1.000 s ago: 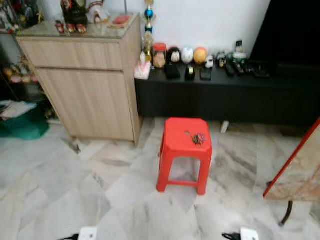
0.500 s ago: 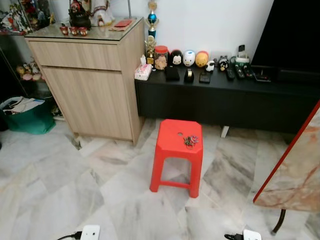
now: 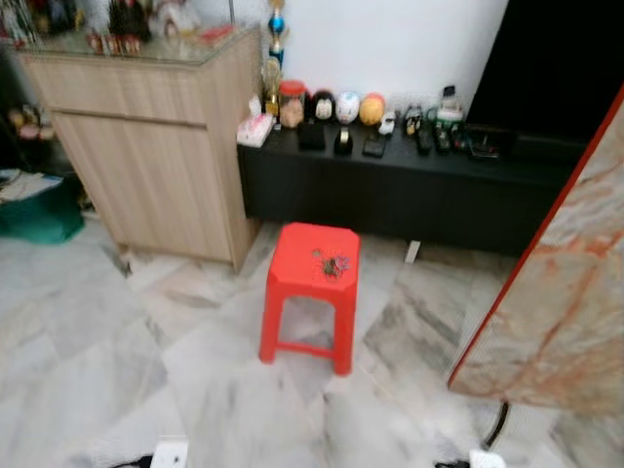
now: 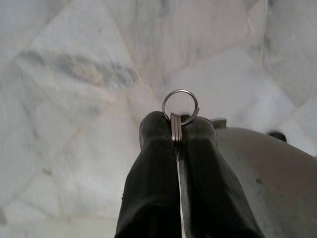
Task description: Hang keys on a hook
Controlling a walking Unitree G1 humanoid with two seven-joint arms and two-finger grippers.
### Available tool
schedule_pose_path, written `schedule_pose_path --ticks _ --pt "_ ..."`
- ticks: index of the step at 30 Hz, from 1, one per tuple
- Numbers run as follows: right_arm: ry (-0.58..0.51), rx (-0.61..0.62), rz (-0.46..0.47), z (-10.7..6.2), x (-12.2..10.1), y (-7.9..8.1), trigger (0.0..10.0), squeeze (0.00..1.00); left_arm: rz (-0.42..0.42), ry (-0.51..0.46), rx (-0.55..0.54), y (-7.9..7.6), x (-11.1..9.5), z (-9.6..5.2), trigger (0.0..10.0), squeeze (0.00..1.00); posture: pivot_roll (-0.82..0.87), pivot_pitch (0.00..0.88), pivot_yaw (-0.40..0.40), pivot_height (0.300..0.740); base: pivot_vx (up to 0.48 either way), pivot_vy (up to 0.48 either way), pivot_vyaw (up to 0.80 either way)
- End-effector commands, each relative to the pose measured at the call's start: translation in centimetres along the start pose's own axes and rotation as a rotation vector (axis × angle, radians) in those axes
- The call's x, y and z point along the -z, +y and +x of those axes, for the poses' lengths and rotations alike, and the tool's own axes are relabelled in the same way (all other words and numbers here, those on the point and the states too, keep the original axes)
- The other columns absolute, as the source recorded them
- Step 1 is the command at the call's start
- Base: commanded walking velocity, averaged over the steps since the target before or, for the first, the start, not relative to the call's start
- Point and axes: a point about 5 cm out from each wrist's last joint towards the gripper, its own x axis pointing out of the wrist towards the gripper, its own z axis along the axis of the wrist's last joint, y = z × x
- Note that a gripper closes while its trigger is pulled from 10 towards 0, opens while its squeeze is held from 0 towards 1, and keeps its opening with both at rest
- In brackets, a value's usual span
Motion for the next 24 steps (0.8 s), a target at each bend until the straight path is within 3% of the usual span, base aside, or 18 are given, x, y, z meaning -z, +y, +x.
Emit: schedule_pose_path --ticks 1,19,24 --pt "-0.009 0.013 -0.038 -0.1 -0.2 -0.6 10.0 0.0 0.004 0.01 0.018 -0.6 0.1 0.1 10.0 0.0 0.0 0.0 -0.056 0.722 0.0 -0.337 0.0" --pt "-0.004 -0.018 -0.062 0.1 -0.1 0.9 10.0 0.0 0.015 0.016 0.026 -1.0 0.2 0.1 10.0 0.0 0.01 0.0 -0.059 0.722 0.0 -0.399 0.0" --pt "0.0 -0.013 -0.075 0.0 0.1 0.1 10.0 0.0 0.016 0.015 0.028 -1.0 0.2 0.1 10.0 0.0 0.01 0.0 -0.059 0.722 0.0 -0.427 0.0"
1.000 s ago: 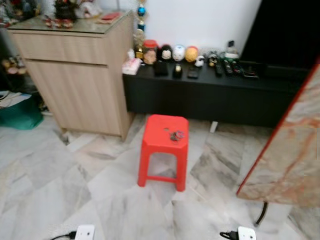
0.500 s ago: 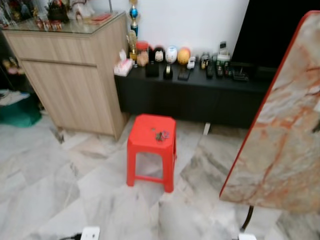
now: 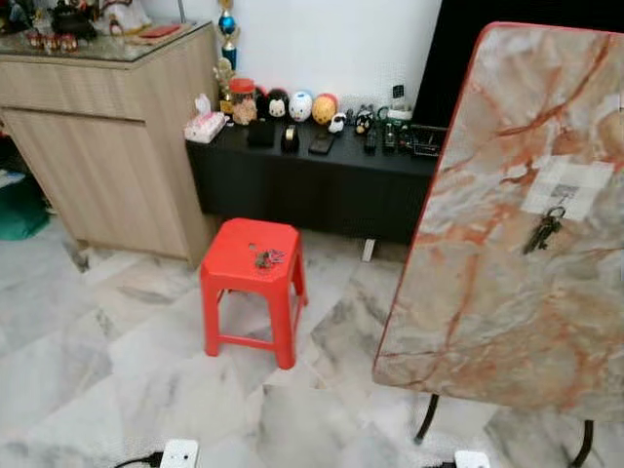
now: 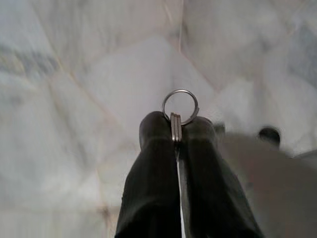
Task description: Hang keys on a hook
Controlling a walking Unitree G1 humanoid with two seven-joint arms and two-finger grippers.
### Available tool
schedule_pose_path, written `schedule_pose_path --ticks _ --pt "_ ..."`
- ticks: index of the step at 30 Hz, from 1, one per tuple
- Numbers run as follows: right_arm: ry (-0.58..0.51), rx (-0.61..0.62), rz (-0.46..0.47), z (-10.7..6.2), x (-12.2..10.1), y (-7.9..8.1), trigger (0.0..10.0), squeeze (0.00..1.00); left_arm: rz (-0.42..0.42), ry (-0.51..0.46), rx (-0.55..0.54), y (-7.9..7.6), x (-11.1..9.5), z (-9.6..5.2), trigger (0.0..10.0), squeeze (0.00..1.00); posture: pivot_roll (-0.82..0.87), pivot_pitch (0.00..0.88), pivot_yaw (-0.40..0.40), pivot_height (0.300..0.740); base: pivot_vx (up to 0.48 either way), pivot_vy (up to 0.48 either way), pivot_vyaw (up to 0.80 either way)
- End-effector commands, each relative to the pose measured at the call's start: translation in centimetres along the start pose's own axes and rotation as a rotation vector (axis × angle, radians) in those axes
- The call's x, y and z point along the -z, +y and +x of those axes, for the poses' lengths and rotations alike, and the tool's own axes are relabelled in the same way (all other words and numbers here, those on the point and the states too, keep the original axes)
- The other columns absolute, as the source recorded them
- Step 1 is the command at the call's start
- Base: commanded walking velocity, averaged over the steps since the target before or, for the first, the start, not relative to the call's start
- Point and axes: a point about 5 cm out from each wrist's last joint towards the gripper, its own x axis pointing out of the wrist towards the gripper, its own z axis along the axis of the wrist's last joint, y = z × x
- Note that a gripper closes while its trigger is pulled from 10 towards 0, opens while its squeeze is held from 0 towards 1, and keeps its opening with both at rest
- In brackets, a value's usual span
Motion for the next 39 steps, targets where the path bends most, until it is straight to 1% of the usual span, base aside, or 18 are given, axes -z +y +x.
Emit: schedule_pose_path --ticks 1,5,11,15,18,19,20,24,26,28,35,39 --pt "-0.004 0.026 -0.002 -0.2 0.0 -1.4 10.0 0.0 -0.004 -0.002 0.011 -0.5 -0.3 0.1 10.0 0.0 0.01 0.0 -0.059 0.722 0.0 -0.48 0.0" --pt "-0.001 0.036 -0.003 -0.5 0.2 -2.6 10.0 0.0 -0.003 -0.001 0.012 -0.5 -0.2 0.1 10.0 0.0 0.01 0.0 -0.059 0.722 0.0 -0.414 0.0" --pt "0.003 0.033 -0.032 -0.5 0.2 -2.8 10.0 0.0 -0.001 0.0 0.013 -0.5 -0.2 0.1 10.0 0.0 0.01 0.0 -0.059 0.722 0.0 -0.48 0.0" --pt "-0.001 0.023 -0.036 -0.3 -0.1 -2.0 10.0 0.0 0.0 -0.001 0.013 -0.5 -0.3 0.1 10.0 0.0 0.01 0.0 -0.06 0.722 0.0 -0.448 0.0" --pt "-0.01 0.006 -0.039 0.0 -0.7 -0.5 10.0 0.0 0.0 -0.002 0.012 -0.5 -0.4 0.1 10.0 0.0 0.01 0.0 -0.061 0.722 0.0 -0.392 0.0" --pt "-0.015 -0.003 -0.042 0.1 -0.9 0.3 10.0 0.0 -0.001 -0.003 0.012 -0.5 -0.4 0.1 10.0 0.0 0.01 0.0 -0.061 0.722 0.0 -0.48 0.0" --pt "-0.018 -0.008 -0.044 0.2 -1.1 0.8 10.0 0.0 -0.002 -0.003 0.011 -0.5 -0.4 0.2 10.0 0.0 0.01 0.0 -0.062 0.722 0.0 -0.48 0.0" --pt "-0.025 -0.014 -0.045 0.3 -1.5 1.4 10.0 0.0 -0.005 -0.004 0.01 -0.5 -0.4 0.2 10.0 0.0 0.01 0.0 -0.063 0.722 0.0 -0.48 0.0" --pt "-0.027 -0.011 -0.047 0.3 -1.5 1.4 10.0 0.0 -0.006 -0.003 0.01 -0.5 -0.4 0.2 10.0 0.0 0.01 0.0 -0.063 0.722 0.0 -0.48 0.0" --pt "-0.025 -0.005 -0.048 0.3 -1.4 1.0 10.0 0.0 -0.007 -0.003 0.01 -0.5 -0.5 0.2 10.0 0.0 0.01 0.0 -0.063 0.722 0.0 -0.48 0.0" --pt "-0.025 0.0 -0.048 0.2 -1.2 0.5 10.0 0.0 -0.011 -0.002 0.01 -0.6 -0.4 0.2 10.0 0.0 0.01 0.0 -0.067 0.722 0.0 -0.48 0.0" --pt "-0.032 0.005 -0.02 0.2 -1.2 0.4 10.0 0.0 -0.013 -0.001 0.011 -0.6 -0.4 0.2 10.0 0.0 0.0 0.0 -0.067 0.722 0.0 -0.48 0.0"
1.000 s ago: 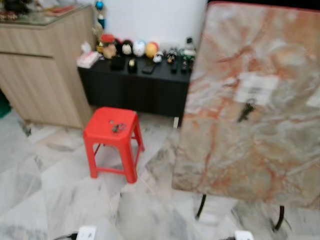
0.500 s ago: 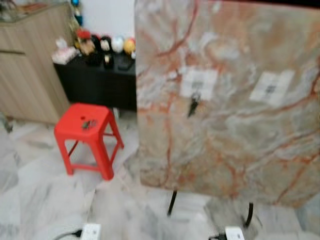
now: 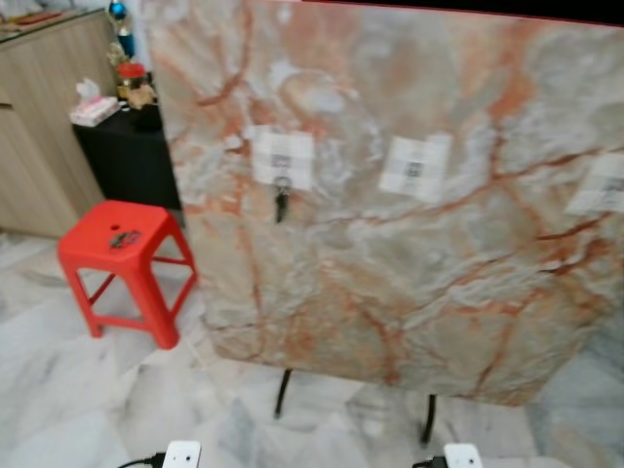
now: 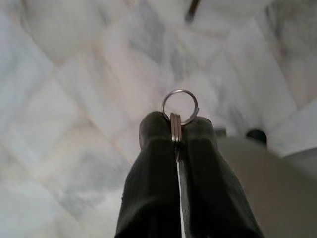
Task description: Hang keys on a hook
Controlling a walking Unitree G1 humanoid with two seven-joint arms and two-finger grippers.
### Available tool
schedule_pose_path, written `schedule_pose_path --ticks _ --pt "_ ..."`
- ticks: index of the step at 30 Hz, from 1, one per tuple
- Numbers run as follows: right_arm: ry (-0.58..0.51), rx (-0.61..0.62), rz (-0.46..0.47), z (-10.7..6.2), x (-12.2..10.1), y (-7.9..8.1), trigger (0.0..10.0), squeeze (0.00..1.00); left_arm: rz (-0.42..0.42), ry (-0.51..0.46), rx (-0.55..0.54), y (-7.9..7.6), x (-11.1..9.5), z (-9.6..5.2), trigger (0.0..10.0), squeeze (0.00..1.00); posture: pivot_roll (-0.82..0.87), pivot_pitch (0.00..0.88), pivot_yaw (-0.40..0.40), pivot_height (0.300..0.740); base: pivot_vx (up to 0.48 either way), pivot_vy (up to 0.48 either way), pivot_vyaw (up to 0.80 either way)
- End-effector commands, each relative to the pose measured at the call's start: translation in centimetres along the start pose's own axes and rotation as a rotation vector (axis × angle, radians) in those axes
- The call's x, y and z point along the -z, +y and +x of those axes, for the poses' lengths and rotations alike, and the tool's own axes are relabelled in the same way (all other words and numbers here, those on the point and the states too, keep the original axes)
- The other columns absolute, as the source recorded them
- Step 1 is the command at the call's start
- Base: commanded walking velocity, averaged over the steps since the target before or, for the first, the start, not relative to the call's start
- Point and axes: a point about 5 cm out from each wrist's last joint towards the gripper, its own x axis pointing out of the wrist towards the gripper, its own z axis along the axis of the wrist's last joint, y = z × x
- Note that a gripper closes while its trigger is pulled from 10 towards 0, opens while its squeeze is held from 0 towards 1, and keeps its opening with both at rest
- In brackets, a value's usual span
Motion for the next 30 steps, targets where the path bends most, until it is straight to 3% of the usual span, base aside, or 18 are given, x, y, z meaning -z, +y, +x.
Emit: schedule_pose_path --ticks 1,14,21,25,27,30 --pt "-0.012 -0.004 0.018 0.1 -0.3 0.2 10.0 0.0 -0.007 0.019 -0.004 0.0 0.3 0.0 10.0 0.0 0.0 0.0 -0.067 0.722 0.0 -0.48 0.0" --pt "-0.005 -0.005 0.003 0.0 -0.1 -0.1 10.0 0.0 -0.015 0.024 -0.007 -0.1 0.6 -0.1 10.0 0.0 0.01 0.0 -0.076 0.722 0.0 -0.48 0.0" --pt "-0.007 -0.004 0.001 0.0 -0.1 -0.1 10.0 0.0 0.013 -0.002 -0.027 0.1 0.0 0.0 10.0 0.0 0.0 0.0 -0.074 0.722 0.0 -0.163 0.0" --pt "-0.007 -0.008 -0.008 0.0 0.0 -0.2 10.0 0.0 0.051 -0.121 -0.097 0.8 -2.7 0.3 10.0 0.0 0.0 0.0 -0.071 0.722 0.0 0.0 0.0" --pt "-0.007 -0.008 -0.008 0.0 0.0 -0.2 10.0 0.0 0.05 -0.132 -0.104 0.9 -2.9 0.3 10.0 0.0 0.0 0.0 -0.071 0.722 0.0 0.0 0.0" --pt "-0.009 -0.01 -0.008 -0.1 0.0 -0.2 10.0 0.0 0.021 -0.316 -0.173 1.7 -6.6 0.2 10.0 0.0 0.01 0.0 -0.073 0.722 0.0 0.0 0.0"
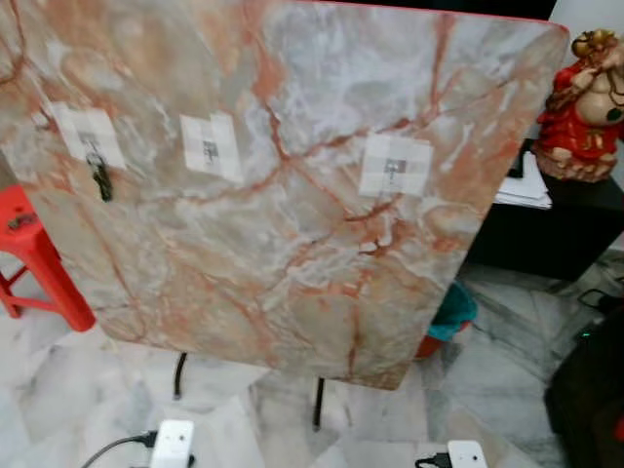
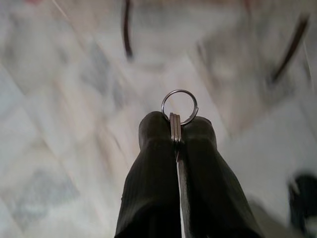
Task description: Hang keys on a hook
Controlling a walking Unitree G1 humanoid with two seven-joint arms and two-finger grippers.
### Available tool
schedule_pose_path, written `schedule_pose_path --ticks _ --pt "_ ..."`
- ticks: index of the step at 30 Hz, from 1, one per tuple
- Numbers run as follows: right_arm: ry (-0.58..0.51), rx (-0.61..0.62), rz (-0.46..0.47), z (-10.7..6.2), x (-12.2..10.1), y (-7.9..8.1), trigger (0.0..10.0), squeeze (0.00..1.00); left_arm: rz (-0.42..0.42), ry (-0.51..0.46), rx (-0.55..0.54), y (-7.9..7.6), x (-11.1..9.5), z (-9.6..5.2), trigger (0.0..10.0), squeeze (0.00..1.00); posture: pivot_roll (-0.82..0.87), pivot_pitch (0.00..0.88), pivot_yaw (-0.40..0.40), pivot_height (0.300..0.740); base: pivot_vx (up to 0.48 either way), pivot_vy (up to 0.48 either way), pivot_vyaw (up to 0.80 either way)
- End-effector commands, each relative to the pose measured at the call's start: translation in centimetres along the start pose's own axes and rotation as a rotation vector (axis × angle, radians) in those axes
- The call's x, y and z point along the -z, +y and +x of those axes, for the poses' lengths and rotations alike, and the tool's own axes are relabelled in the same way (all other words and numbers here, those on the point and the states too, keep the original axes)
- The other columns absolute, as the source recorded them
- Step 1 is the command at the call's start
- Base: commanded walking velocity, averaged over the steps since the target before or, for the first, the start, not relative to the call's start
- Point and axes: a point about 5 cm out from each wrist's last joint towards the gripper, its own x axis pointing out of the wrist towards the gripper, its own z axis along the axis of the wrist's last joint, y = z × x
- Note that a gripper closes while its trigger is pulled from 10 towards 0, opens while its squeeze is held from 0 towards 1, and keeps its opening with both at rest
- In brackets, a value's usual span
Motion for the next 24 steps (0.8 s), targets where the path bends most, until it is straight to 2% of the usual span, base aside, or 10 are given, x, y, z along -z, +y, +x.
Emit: schedule_pose_path --ticks 1,3,6,11,15,24 --pt "-0.006 -0.009 -0.001 0.0 0.0 0.2 10.0 0.0 -0.012 -0.099 -0.042 0.8 -2.1 0.4 10.0 0.0 0.01 0.0 -0.073 0.722 0.0 0.0 0.0" --pt "-0.008 -0.007 0.005 0.0 0.0 0.2 10.0 0.0 -0.019 -0.155 -0.014 0.6 -3.3 0.6 10.0 0.0 0.01 0.0 -0.076 0.722 0.0 0.0 0.0" --pt "-0.008 -0.007 0.005 0.0 0.0 0.2 10.0 0.0 -0.002 -0.158 0.024 0.3 -3.4 0.6 10.0 0.0 0.02 0.0 -0.076 0.722 0.0 0.0 0.0" --pt "-0.008 -0.003 0.021 0.0 0.0 0.0 10.0 0.0 -0.014 -0.02 0.02 0.3 -0.2 0.0 10.0 0.0 0.01 0.0 -0.074 0.722 0.0 0.0 0.0" --pt "-0.01 0.013 0.037 -0.1 0.1 -0.4 10.0 0.0 -0.002 0.027 0.029 0.2 1.2 -0.5 10.0 0.0 0.01 0.0 -0.075 0.722 0.0 0.326 0.0" --pt "0.003 0.017 0.058 -0.1 0.3 -0.4 10.0 0.0 0.004 0.07 0.039 0.1 2.1 -0.7 10.0 0.0 0.01 0.0 -0.073 0.722 0.0 0.46 0.0"
